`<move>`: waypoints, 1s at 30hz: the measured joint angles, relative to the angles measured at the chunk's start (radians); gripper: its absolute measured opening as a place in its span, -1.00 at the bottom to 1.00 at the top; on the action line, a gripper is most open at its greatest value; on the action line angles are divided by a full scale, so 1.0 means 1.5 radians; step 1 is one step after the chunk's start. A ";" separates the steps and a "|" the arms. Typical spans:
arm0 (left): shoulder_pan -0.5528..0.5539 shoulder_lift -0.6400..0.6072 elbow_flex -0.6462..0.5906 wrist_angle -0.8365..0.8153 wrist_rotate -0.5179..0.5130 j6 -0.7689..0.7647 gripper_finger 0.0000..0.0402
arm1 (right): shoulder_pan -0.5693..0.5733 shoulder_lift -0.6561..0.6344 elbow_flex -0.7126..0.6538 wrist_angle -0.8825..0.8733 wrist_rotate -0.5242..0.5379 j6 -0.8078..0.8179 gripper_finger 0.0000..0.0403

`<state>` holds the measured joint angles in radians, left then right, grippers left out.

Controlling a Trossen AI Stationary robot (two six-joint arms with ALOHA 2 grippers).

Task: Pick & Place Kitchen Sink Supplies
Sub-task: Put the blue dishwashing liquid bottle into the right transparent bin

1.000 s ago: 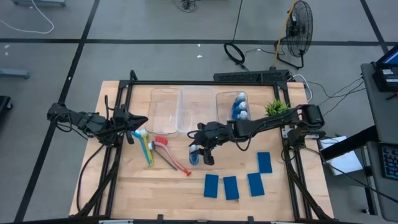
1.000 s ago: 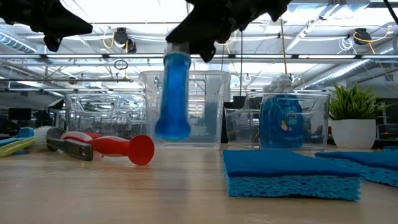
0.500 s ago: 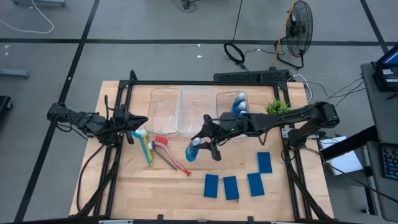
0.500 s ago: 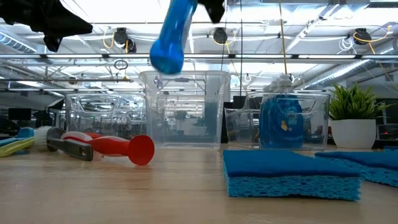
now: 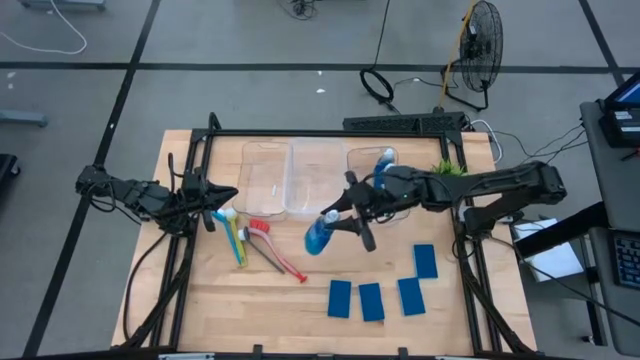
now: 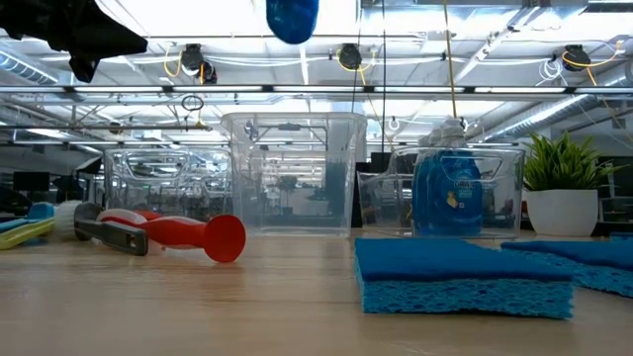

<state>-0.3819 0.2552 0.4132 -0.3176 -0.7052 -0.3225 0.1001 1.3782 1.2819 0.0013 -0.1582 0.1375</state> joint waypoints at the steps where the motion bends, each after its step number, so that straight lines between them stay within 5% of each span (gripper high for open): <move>1: 0.000 0.000 0.000 0.000 0.000 0.000 -0.84 | 0.000 -0.001 0.000 0.001 0.000 0.000 -0.36; 23: 0.000 0.000 0.000 0.000 0.000 0.000 -0.84 | 0.000 0.000 0.000 -0.024 0.003 0.005 -0.36; 30: 0.000 0.000 0.000 0.000 0.000 0.000 -0.84 | -0.001 -0.006 0.000 -0.038 0.113 0.054 -0.36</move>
<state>-0.3819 0.2552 0.4133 -0.3180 -0.7053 -0.3222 0.0994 1.3687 1.2823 -0.0552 0.0115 0.2187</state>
